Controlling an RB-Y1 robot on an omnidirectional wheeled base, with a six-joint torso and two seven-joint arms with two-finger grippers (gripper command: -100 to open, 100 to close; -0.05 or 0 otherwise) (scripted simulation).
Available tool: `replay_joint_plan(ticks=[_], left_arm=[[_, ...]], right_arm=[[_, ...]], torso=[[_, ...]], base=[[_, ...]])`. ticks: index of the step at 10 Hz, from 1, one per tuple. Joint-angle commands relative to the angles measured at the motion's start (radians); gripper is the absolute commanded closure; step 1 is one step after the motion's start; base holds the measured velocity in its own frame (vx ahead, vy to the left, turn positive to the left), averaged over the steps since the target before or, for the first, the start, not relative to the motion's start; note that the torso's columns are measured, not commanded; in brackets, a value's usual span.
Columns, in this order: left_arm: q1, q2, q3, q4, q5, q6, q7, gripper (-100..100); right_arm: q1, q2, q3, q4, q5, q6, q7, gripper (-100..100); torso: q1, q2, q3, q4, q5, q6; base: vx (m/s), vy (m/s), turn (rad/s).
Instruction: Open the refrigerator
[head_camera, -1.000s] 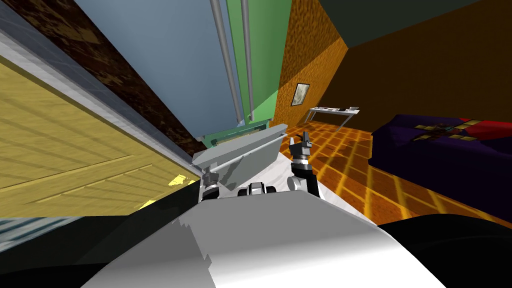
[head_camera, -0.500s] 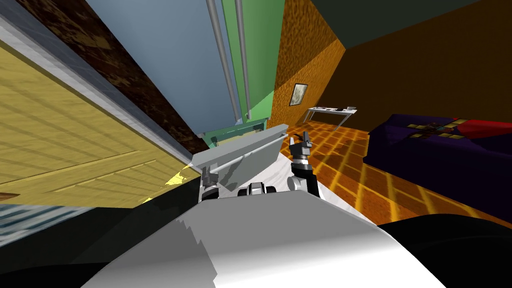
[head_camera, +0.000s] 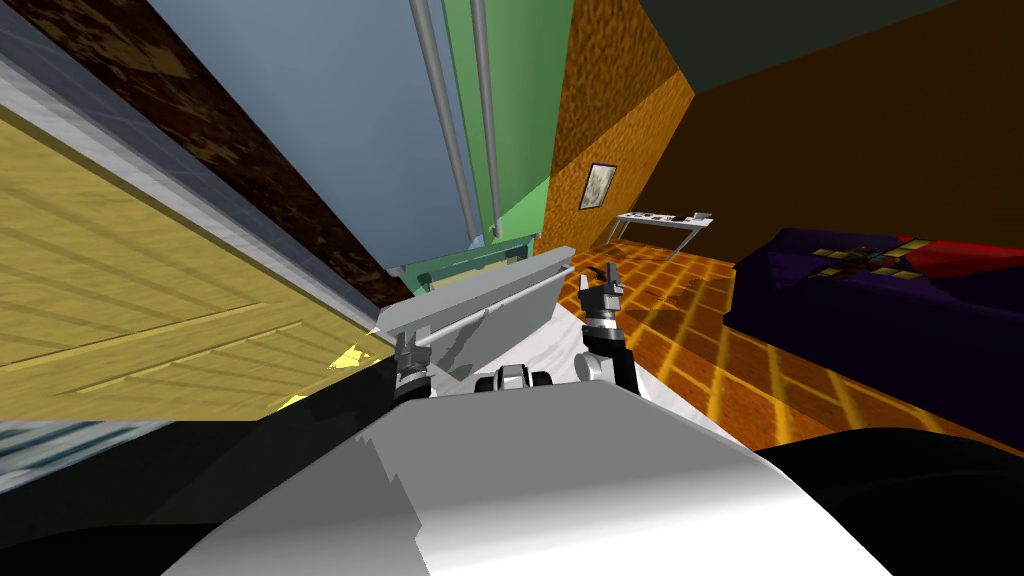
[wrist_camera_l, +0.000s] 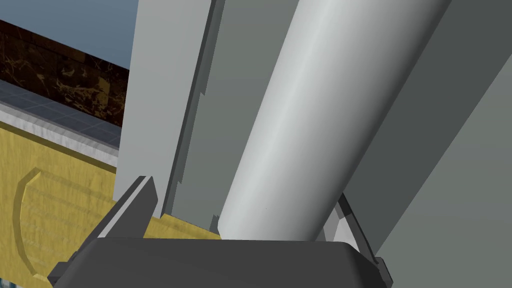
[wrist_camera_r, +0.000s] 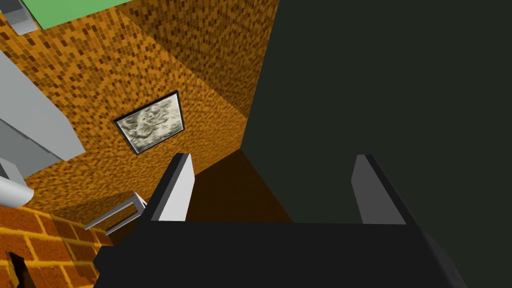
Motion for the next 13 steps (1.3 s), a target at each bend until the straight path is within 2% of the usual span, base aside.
replay_joint_plan(ticks=[1,2,3,5,7,8,13], left_arm=[[0.016,0.002,0.003,-0.050,0.004,0.030,0.003,-100],[0.028,0.002,0.004,-0.078,0.006,0.048,0.004,-100],[0.028,0.002,0.004,-0.078,0.006,0.048,0.004,-100],[0.052,0.003,0.006,-0.133,0.010,0.084,0.006,-100],[0.068,0.003,0.002,-0.120,0.010,0.098,0.008,-100],[0.071,0.003,0.001,-0.118,0.010,0.103,0.008,0],[0.078,0.002,-0.002,-0.104,0.009,0.114,0.006,0]], right_arm=[[0.000,0.000,0.000,0.000,0.000,0.000,0.000,0],[0.000,0.000,0.000,0.000,0.000,0.000,0.000,0],[0.000,0.000,0.000,0.000,0.000,0.000,0.000,0],[0.000,0.000,0.000,0.000,0.000,0.000,0.000,0],[0.000,0.000,0.000,0.000,0.000,0.000,0.000,0],[0.000,0.000,0.000,0.000,0.000,0.000,0.000,0],[0.000,0.000,0.000,0.000,0.000,0.000,0.000,0]], torso=[[-0.001,0.002,0.001,0.002,-0.001,0.000],[-0.002,0.002,0.001,0.002,-0.002,0.000],[-0.003,0.002,0.000,0.003,-0.004,0.000],[-0.004,0.004,0.000,0.006,-0.006,-0.001],[-0.006,0.008,0.002,0.009,-0.009,-0.002],[-0.005,0.007,0.002,0.006,-0.006,-0.001],[0.002,-0.004,-0.002,-0.001,0.001,0.000]], base=[[0.000,-0.010,-0.002],[0.000,-0.010,-0.012],[0.001,-0.008,-0.008],[0.008,-0.009,-0.015],[0.012,-0.004,-0.003],[0.007,0.000,-0.005],[0.000,0.000,0.000]])
